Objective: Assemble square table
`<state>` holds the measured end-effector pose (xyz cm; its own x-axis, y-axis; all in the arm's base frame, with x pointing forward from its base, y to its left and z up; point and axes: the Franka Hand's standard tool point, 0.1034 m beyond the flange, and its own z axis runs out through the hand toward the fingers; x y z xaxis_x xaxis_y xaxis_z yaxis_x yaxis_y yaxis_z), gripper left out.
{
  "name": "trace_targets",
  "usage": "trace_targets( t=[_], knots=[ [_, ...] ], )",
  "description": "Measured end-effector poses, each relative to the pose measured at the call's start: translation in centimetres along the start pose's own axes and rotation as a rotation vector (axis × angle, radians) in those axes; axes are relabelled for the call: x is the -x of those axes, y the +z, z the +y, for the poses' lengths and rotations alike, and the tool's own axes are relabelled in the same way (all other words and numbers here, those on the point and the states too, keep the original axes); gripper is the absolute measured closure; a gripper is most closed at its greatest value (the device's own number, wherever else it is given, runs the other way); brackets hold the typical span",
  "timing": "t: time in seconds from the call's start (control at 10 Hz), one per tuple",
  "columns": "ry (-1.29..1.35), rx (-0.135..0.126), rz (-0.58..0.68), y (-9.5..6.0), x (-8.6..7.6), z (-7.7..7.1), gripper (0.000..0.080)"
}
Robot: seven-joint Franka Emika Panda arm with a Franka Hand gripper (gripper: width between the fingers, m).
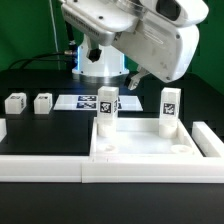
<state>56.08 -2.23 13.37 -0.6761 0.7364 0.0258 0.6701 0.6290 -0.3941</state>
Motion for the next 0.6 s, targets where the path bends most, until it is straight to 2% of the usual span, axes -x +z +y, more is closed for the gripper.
trace_targets(
  t=[0.2, 0.4, 0.5, 0.6],
  knots=[
    [0.158, -0.023, 0.012, 0.7, 0.1, -4.7, 0.0151],
    [0.394, -0.037, 0.031, 2.6, -0.2, -9.3, 0.0151],
    [0.503, -0.054, 0.04, 3.7, -0.4, -11.0, 0.0151],
    [0.574, -0.057, 0.047, 4.0, -0.3, -11.1, 0.0151]
  ],
)
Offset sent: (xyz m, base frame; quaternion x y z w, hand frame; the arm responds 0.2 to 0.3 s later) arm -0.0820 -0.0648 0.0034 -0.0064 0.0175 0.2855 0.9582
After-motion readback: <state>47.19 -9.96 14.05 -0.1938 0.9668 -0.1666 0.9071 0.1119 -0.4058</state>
